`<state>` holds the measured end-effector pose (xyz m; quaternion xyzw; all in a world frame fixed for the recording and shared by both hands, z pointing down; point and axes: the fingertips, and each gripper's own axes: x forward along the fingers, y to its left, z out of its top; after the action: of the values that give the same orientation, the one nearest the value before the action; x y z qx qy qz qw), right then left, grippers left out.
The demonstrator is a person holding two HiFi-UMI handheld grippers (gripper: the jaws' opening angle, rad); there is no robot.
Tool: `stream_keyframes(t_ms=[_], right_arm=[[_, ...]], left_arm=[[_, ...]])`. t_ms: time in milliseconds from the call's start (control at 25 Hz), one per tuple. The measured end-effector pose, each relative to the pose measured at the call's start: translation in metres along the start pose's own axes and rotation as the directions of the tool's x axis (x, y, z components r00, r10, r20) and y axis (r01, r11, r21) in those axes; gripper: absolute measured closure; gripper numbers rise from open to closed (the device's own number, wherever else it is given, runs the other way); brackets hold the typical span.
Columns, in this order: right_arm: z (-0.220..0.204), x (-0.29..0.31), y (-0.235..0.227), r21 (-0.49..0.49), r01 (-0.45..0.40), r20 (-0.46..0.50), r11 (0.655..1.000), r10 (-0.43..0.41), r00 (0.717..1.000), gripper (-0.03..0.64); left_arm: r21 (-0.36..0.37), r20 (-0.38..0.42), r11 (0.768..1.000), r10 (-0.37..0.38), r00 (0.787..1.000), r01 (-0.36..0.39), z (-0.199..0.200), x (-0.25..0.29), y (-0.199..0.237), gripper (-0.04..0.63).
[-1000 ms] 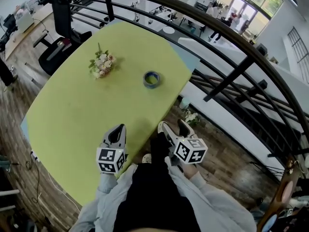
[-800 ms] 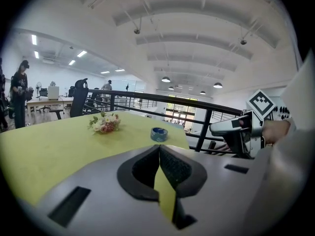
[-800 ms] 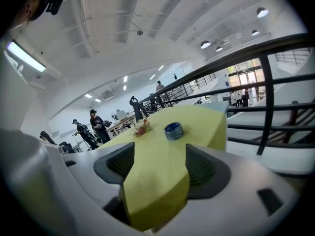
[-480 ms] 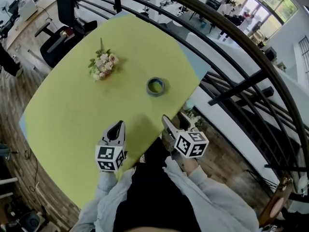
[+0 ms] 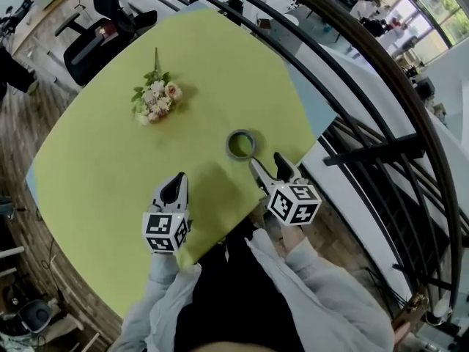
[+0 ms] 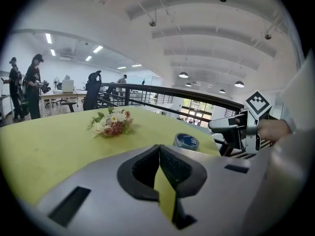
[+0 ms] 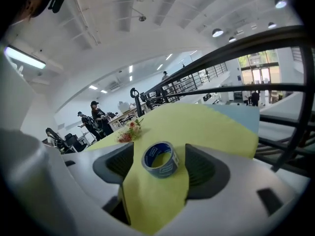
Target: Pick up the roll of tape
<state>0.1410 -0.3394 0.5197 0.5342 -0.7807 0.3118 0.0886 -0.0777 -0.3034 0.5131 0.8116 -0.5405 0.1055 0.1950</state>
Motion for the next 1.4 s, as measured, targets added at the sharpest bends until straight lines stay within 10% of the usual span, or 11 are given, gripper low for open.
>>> stream_keyframes(t_ms=[840, 1400], right_arm=[[-0.04, 0.116, -0.018, -0.333, -0.108, -0.346, 0.937, -0.015, 0.938, 0.287], [-0.046, 0.125, -0.021, -0.487, -0.109, -0.367, 0.867, -0.089, 0.926, 0.448]], left_arm=[[-0.074, -0.094, 0.978, 0.186, 0.978, -0.193, -0.007, 0.034, 0.039, 0.578], [-0.079, -0.102, 0.981, 0.169, 0.98, -0.177, -0.012, 0.043, 0.032, 0.578]])
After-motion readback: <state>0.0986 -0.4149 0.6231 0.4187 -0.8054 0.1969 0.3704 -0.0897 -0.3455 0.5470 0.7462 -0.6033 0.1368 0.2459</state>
